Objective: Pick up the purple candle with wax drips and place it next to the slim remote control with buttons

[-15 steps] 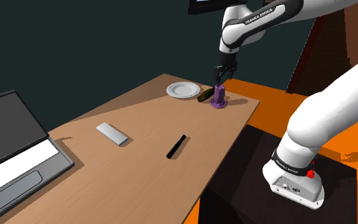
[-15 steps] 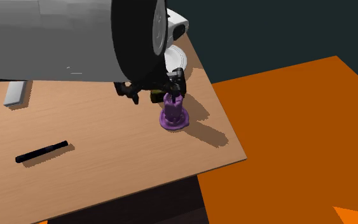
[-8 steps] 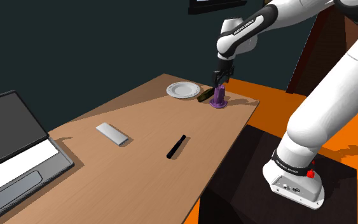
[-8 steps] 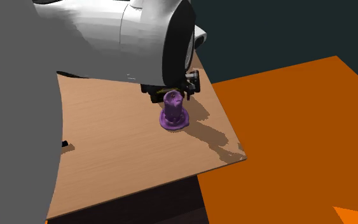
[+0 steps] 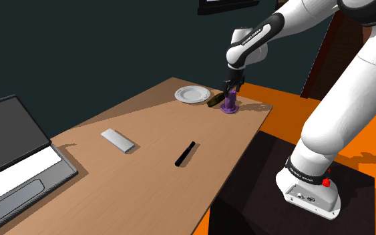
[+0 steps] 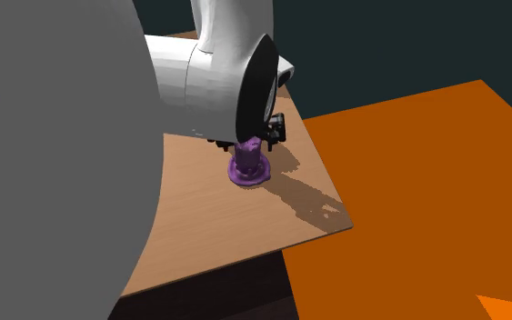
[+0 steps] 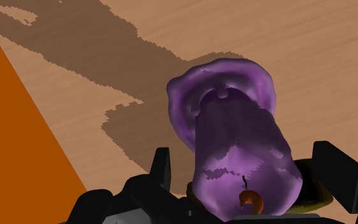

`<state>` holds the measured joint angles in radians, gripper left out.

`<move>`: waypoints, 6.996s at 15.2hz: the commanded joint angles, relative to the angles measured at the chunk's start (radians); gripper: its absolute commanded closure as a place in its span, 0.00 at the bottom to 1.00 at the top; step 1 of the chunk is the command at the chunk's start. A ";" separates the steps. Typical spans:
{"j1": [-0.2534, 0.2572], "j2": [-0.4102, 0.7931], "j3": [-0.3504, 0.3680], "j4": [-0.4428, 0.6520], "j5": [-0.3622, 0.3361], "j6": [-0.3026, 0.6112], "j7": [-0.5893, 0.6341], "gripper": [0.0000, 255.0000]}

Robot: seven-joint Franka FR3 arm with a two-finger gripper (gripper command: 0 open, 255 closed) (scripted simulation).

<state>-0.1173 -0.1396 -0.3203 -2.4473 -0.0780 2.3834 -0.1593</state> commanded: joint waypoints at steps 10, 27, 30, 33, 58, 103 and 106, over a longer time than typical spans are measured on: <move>0.000 0.002 0.000 -0.001 0.001 0.003 0.000 1.00; -0.003 -0.093 0.014 0.081 -0.022 -0.171 0.017 1.00; -0.003 -0.110 0.018 0.107 -0.025 -0.214 0.020 1.00; -0.003 -0.126 0.022 0.134 -0.027 -0.256 0.021 1.00; 0.011 -0.183 0.062 0.401 -0.021 -0.581 0.046 1.00; 0.406 0.303 0.683 0.894 -0.048 -0.654 1.046 1.00; 0.404 0.300 0.682 0.850 -0.048 -0.613 1.048 1.00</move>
<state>0.2869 0.1639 0.3618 -1.5809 -0.1265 1.7565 0.8877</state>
